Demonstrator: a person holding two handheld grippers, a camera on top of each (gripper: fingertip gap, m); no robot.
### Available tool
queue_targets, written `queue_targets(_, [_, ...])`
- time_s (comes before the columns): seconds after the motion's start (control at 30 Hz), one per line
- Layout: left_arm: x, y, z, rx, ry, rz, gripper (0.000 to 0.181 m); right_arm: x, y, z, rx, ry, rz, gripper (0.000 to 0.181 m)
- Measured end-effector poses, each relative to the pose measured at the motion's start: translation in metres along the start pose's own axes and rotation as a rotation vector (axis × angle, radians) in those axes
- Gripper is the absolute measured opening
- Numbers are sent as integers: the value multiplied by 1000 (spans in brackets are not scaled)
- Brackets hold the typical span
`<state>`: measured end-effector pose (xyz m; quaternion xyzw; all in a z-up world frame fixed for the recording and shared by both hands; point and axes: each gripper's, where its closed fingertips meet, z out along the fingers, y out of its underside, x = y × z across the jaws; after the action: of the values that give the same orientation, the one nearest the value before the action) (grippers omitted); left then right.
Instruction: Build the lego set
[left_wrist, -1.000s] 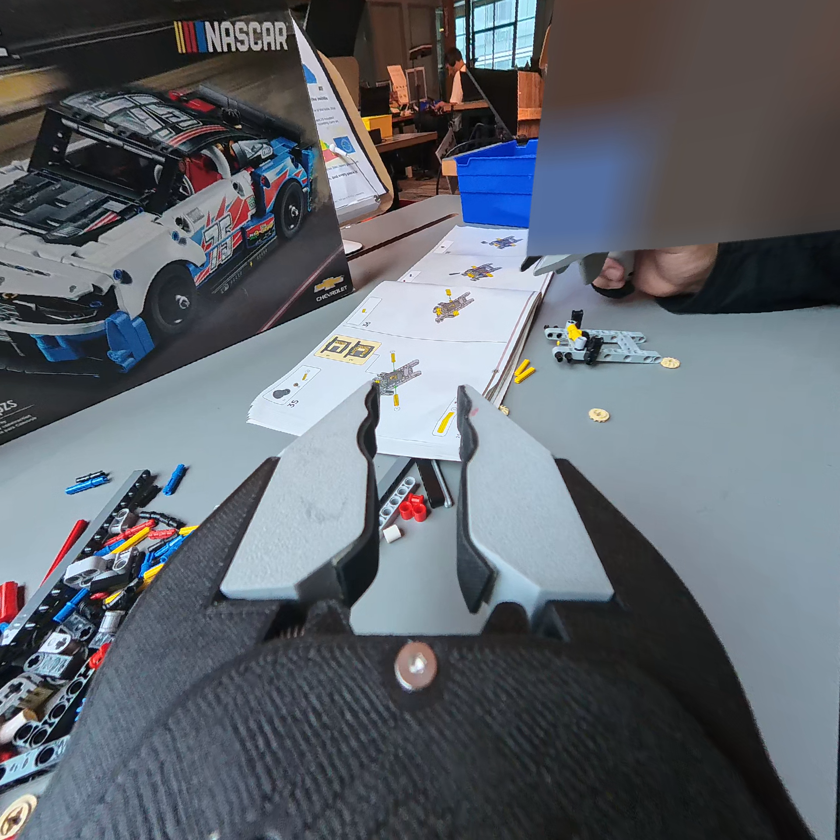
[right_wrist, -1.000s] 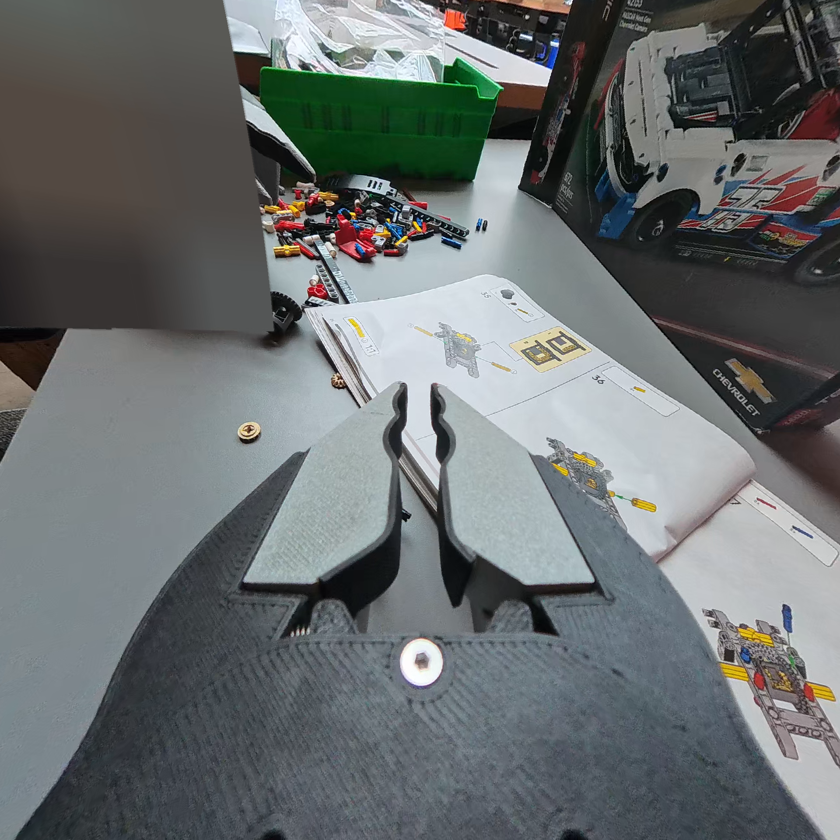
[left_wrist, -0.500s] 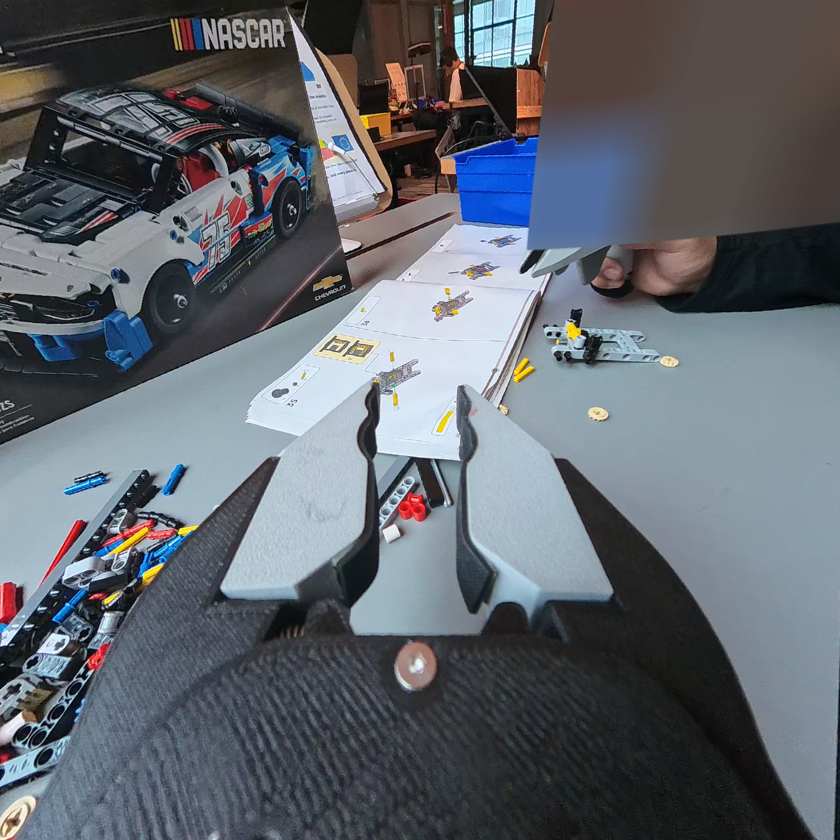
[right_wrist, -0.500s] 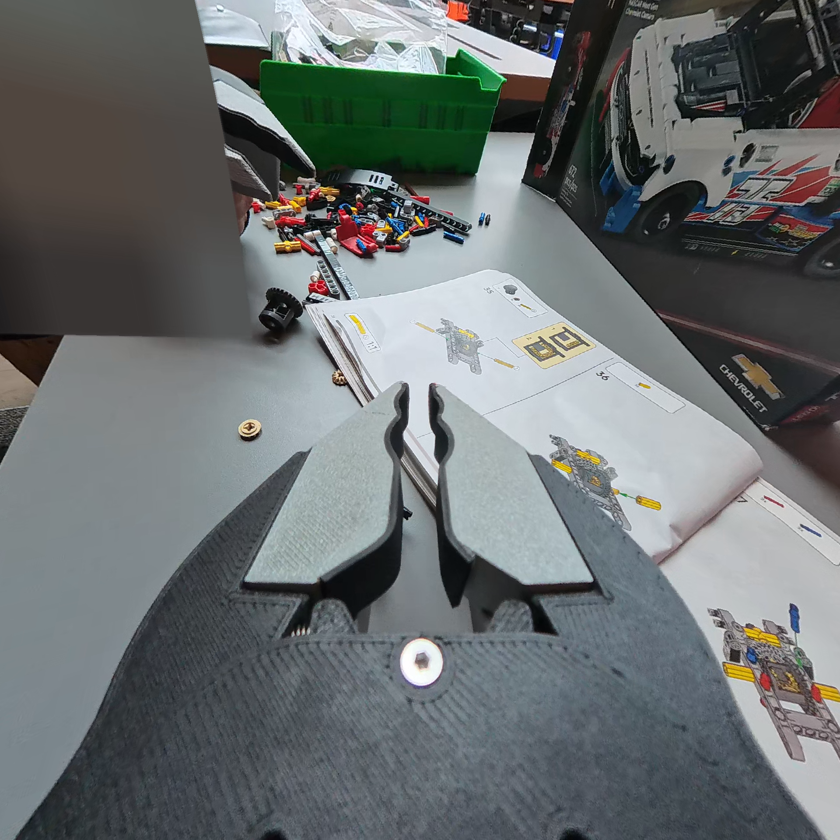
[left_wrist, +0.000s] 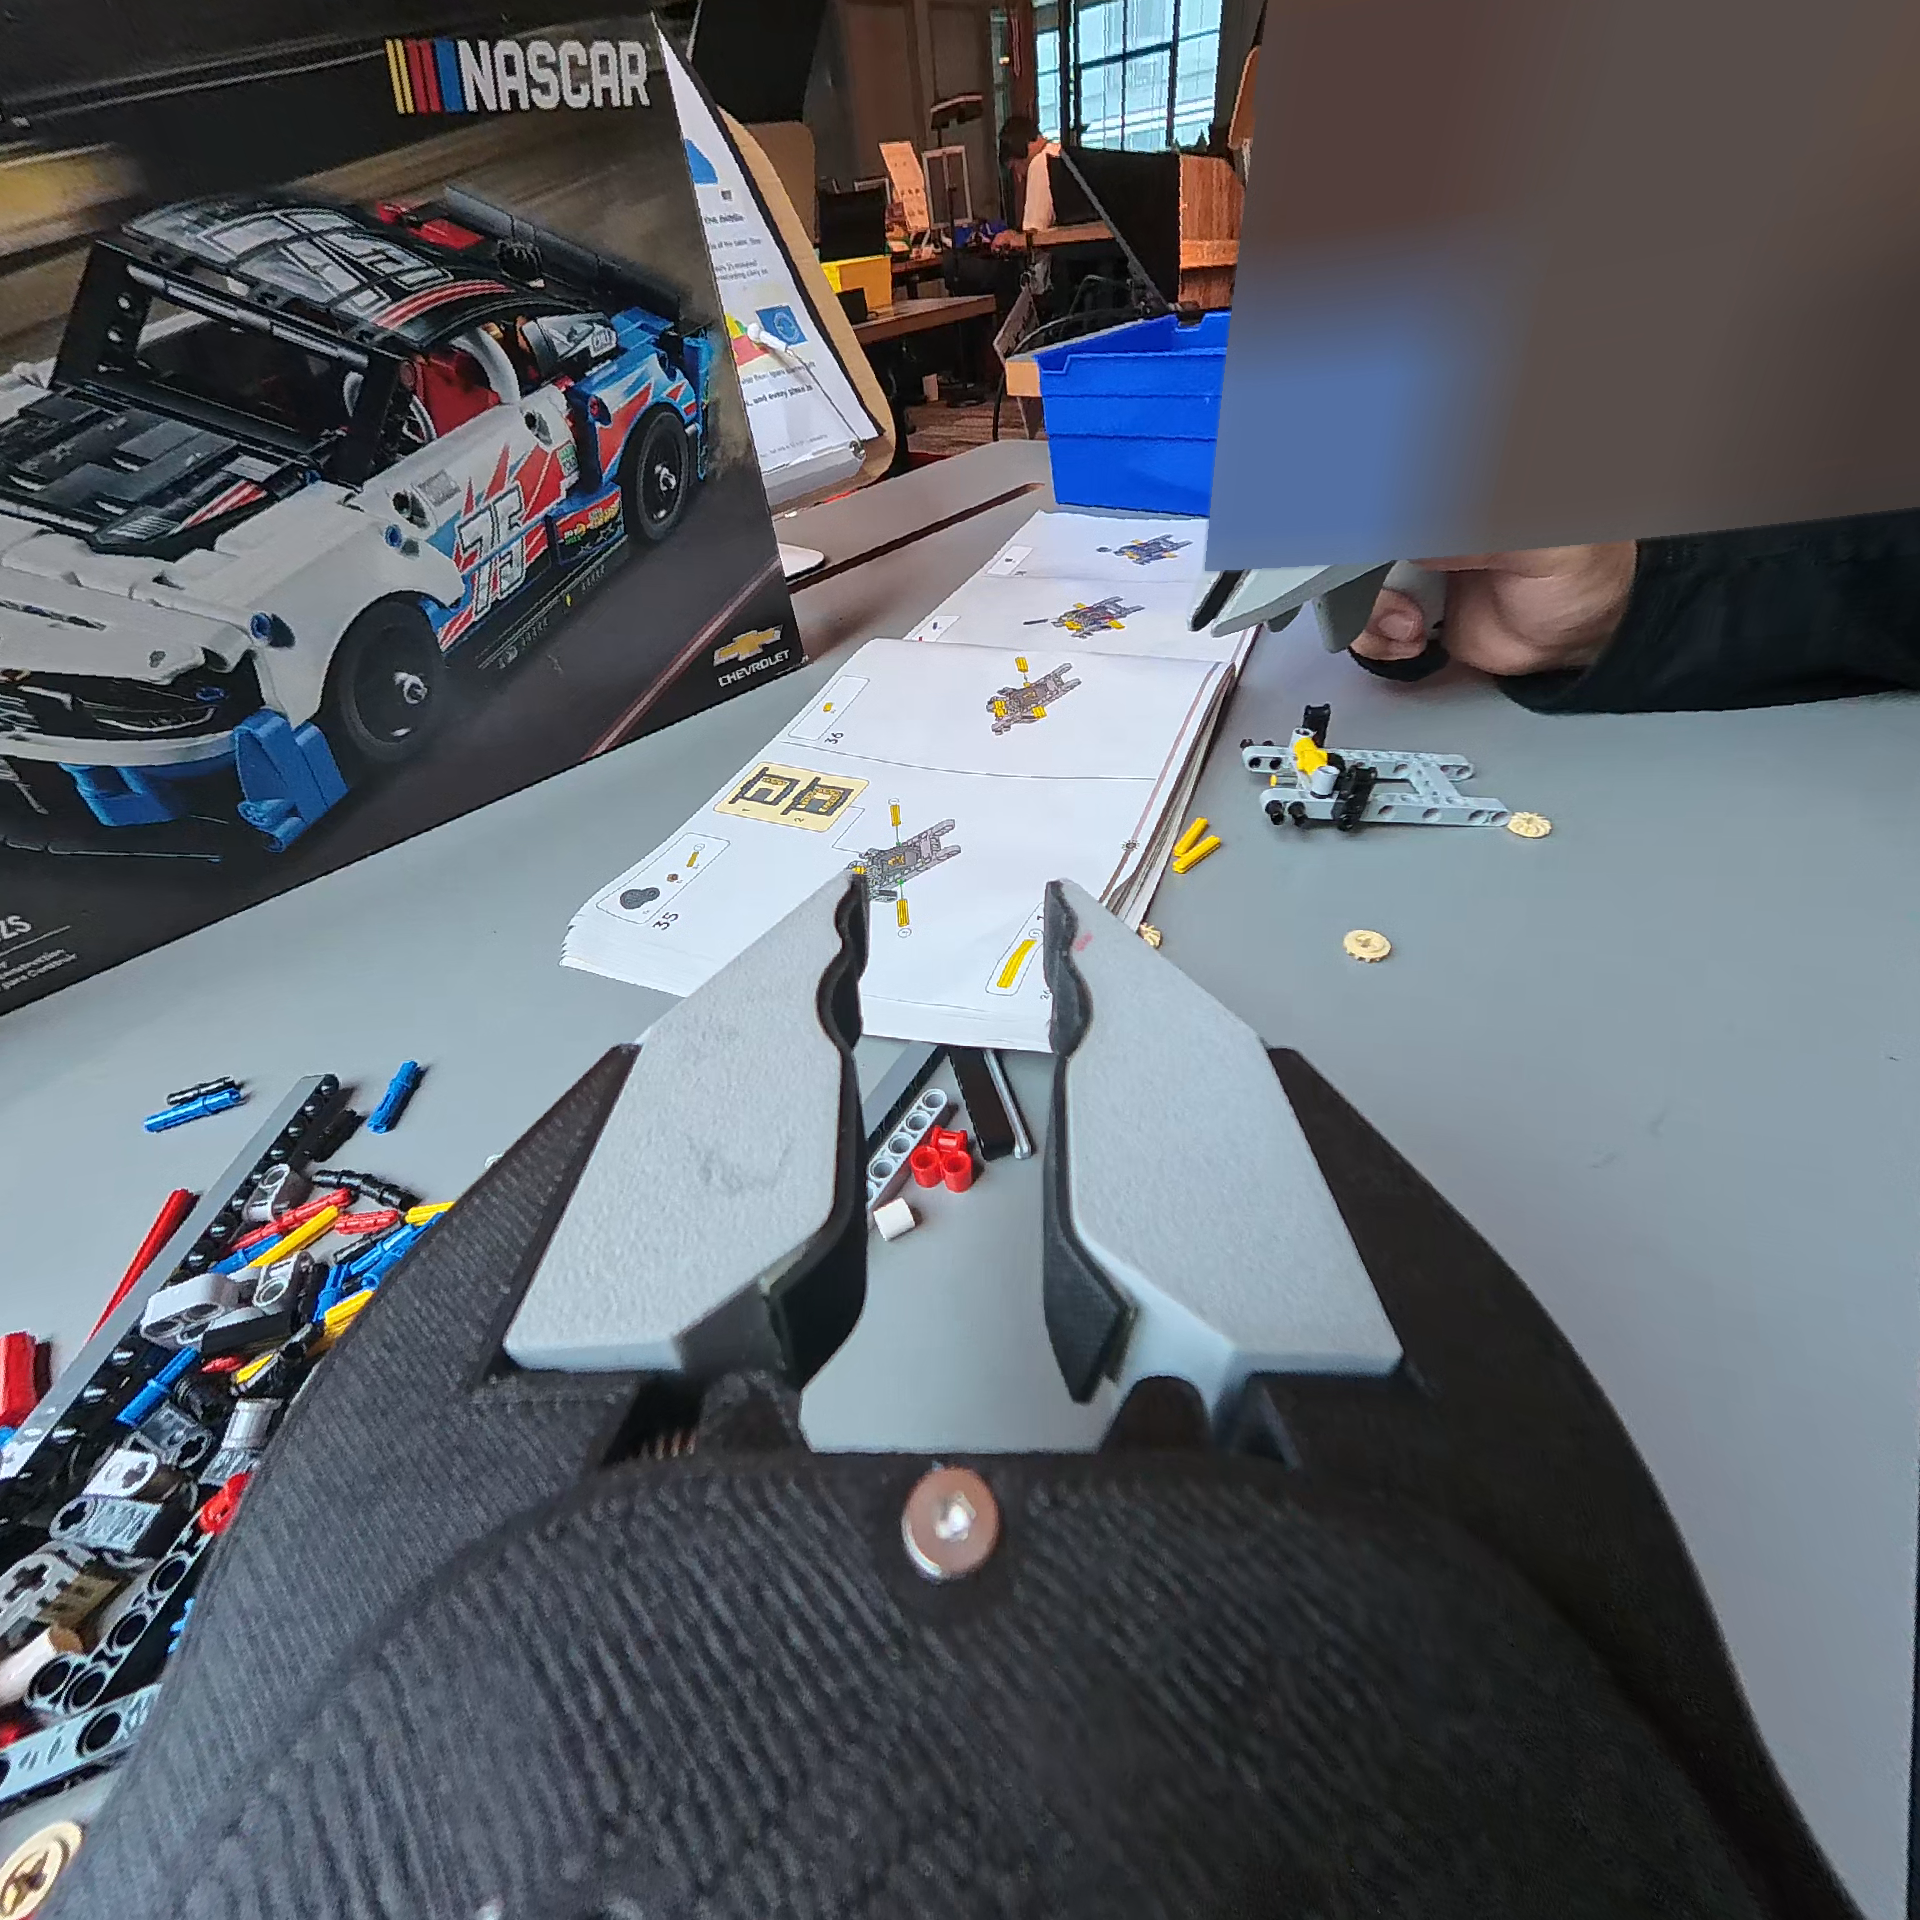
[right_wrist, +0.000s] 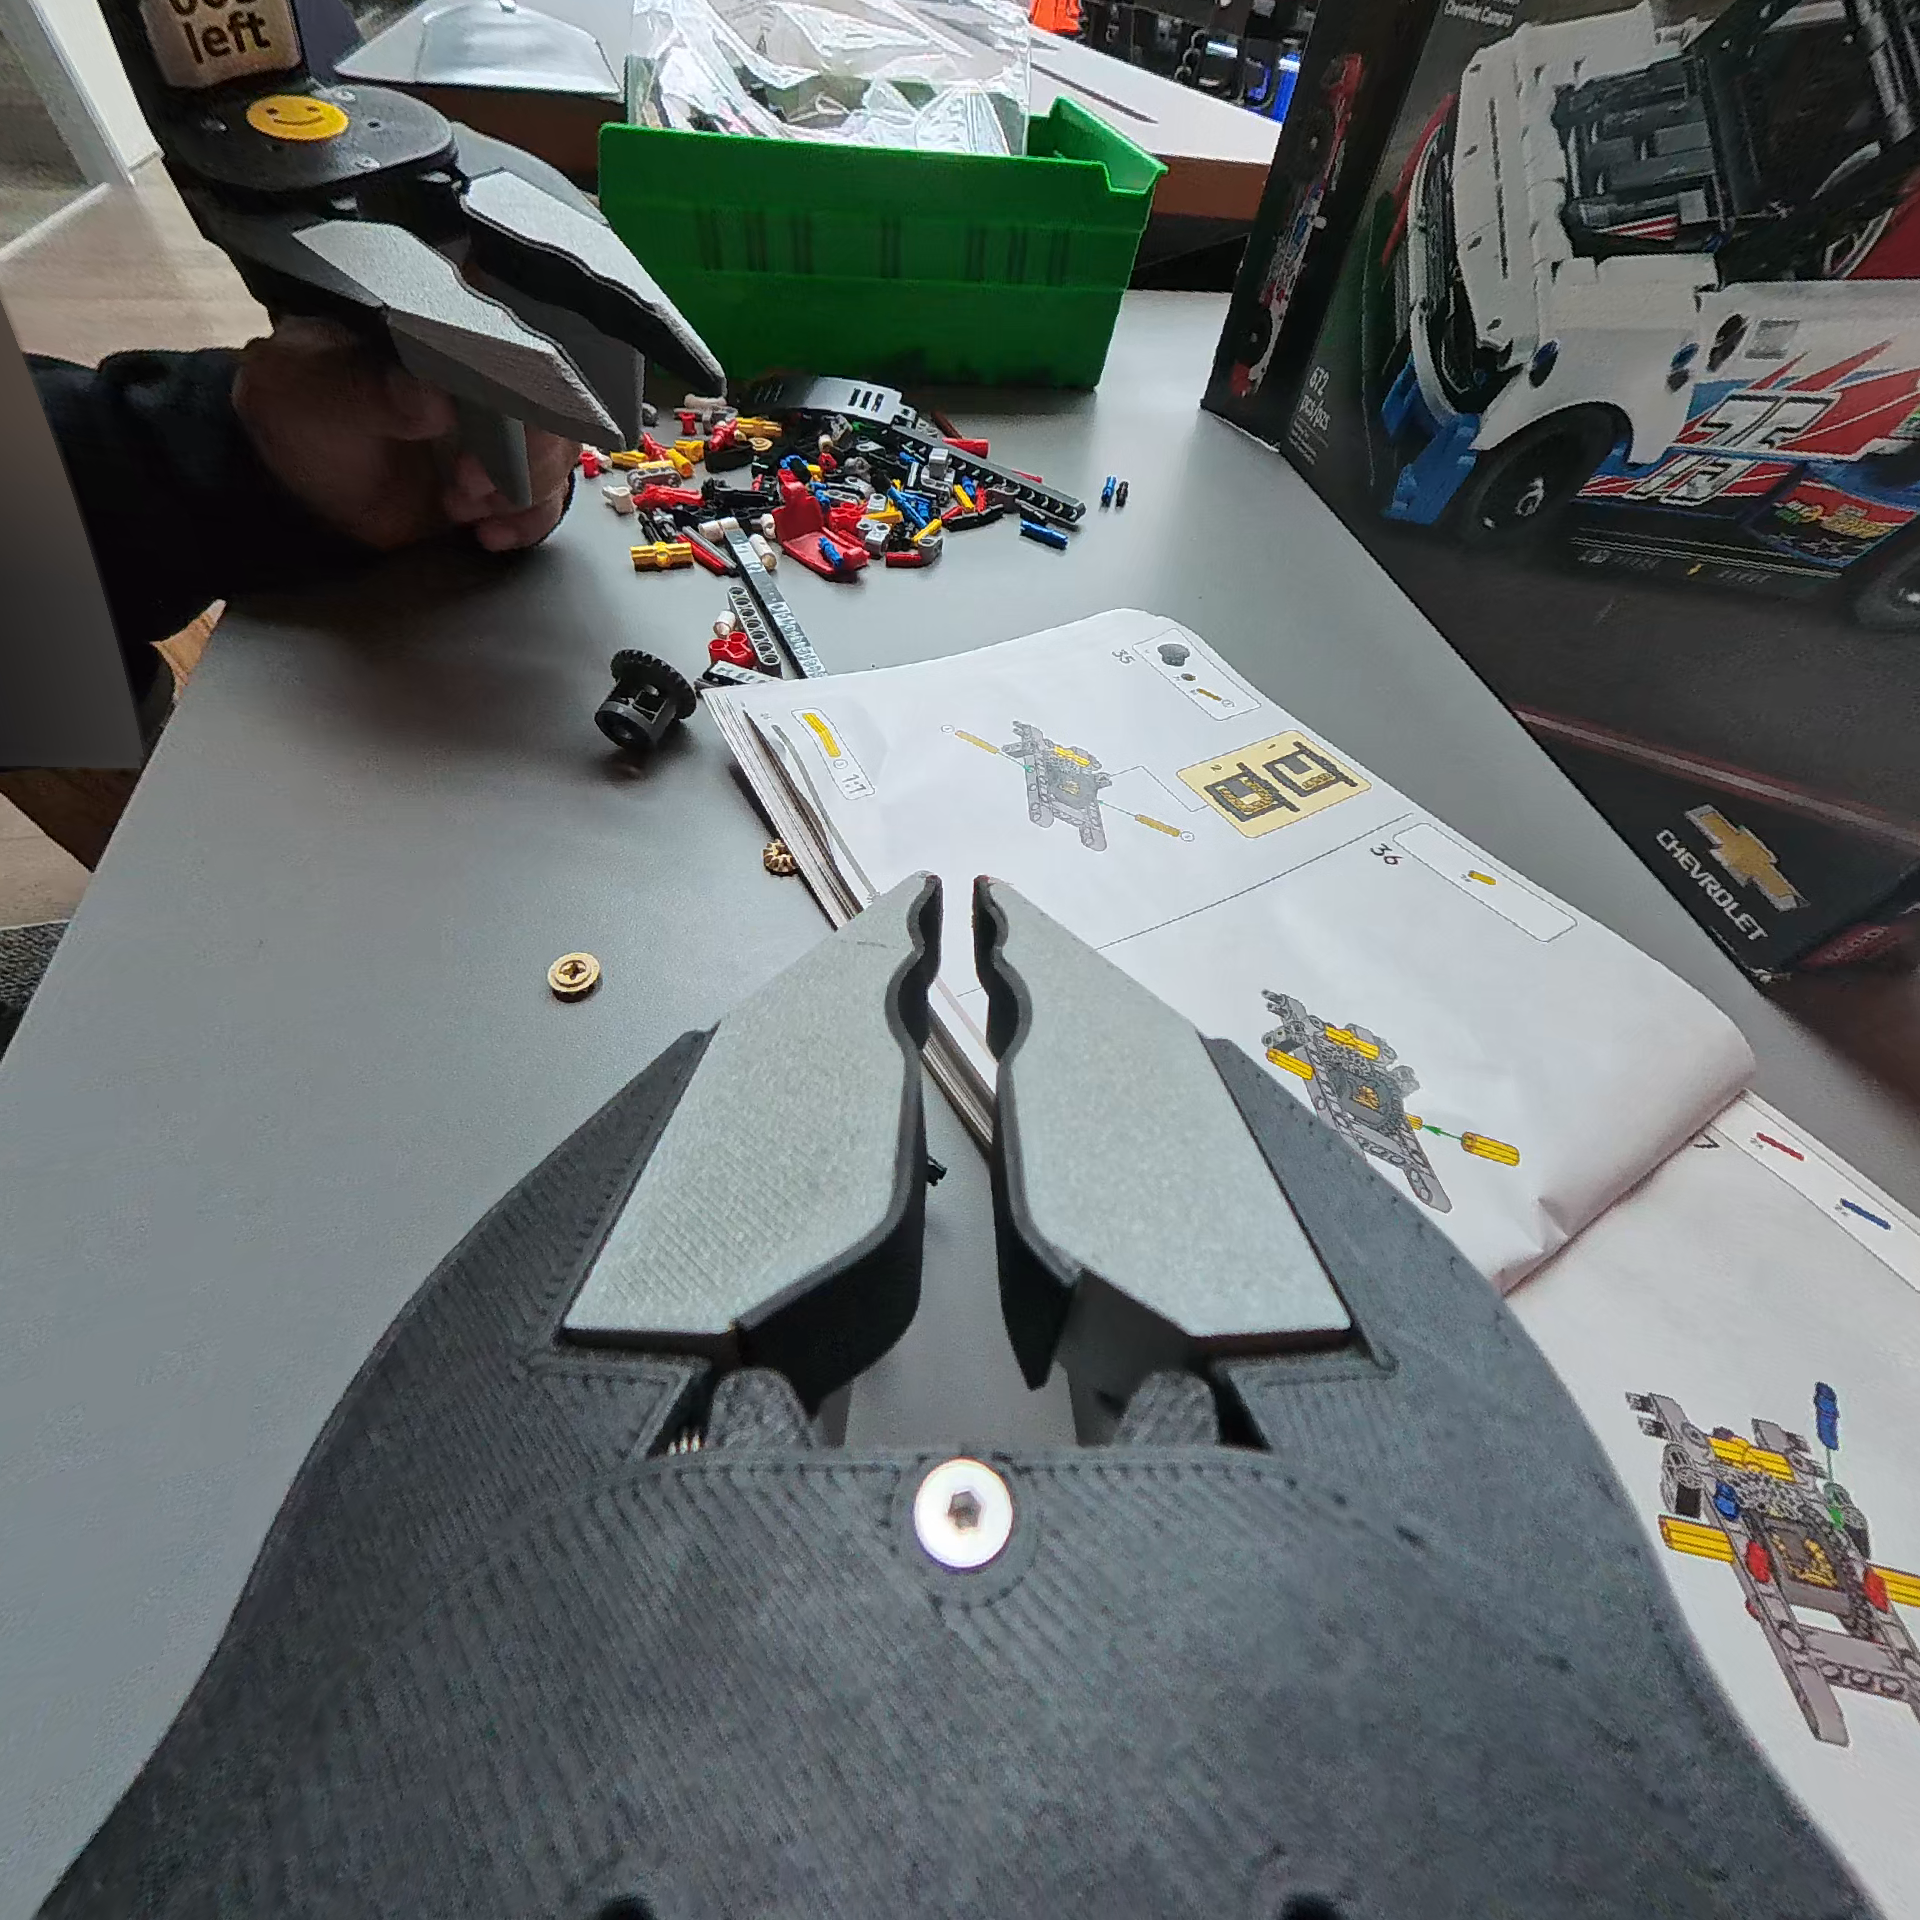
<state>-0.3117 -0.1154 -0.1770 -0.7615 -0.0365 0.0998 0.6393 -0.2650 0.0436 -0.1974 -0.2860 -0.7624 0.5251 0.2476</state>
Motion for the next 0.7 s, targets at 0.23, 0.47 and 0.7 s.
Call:
queue_targets(0.23, [0,0,0,-1,1,-1,31,0,1,0,-6,-1,-2,1])
queue_targets(0.47, [0,0,0,-1,2,-1,31,-1,2,1,-8,-5,-2,0])
queue_targets(0.7, [0,0,0,-2,2,-1,31,-1,2,1,-12,-7,-1,0])
